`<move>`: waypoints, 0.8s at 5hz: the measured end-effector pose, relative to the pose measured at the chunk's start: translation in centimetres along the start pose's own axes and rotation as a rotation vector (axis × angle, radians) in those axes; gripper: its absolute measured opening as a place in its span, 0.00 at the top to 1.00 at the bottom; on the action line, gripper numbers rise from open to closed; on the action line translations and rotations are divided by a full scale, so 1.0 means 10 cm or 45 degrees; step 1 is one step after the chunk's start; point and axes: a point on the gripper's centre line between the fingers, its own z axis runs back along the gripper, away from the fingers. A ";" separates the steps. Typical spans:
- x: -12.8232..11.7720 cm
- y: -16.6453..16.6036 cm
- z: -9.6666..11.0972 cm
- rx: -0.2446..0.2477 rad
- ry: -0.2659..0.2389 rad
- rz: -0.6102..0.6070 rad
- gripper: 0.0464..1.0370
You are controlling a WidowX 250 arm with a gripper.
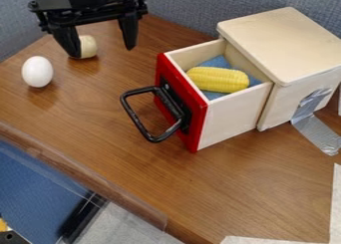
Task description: Moved a yellow toy from the drawer to the top of the table
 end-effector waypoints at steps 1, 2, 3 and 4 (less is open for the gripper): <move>-0.03 0.01 -0.04 0.013 0.026 0.021 0.04; -0.05 -0.24 0.04 -0.028 0.052 0.108 0.04; 0.03 -0.51 0.03 -0.061 0.067 0.269 0.04; 0.12 -0.73 -0.04 -0.039 0.044 0.452 0.04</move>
